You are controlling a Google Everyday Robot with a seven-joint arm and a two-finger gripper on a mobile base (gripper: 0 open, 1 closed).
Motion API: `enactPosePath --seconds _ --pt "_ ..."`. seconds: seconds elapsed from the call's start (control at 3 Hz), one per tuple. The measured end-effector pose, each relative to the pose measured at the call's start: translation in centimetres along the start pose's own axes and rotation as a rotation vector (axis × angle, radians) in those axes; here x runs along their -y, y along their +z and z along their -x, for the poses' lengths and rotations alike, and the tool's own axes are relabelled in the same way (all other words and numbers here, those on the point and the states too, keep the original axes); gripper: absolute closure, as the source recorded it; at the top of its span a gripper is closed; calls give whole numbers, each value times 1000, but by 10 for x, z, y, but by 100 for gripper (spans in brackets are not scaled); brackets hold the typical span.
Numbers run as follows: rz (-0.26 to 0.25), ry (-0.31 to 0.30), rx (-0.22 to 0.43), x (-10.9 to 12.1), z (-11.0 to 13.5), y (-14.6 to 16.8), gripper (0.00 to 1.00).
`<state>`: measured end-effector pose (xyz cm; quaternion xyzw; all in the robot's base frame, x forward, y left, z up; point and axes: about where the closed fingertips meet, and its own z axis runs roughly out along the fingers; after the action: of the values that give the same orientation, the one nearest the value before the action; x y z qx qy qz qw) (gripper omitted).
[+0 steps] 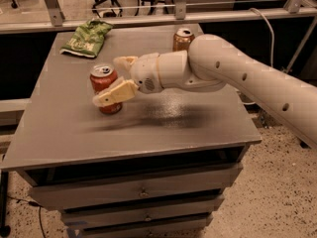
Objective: Knock coke can over
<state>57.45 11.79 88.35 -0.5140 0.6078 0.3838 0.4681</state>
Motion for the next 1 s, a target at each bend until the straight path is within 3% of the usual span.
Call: enactPosePath --seconds 0.67,1.0 --pt "0 -29 9 1 2 5 64" --pt "22 -98 -53 13 11 -3 88"
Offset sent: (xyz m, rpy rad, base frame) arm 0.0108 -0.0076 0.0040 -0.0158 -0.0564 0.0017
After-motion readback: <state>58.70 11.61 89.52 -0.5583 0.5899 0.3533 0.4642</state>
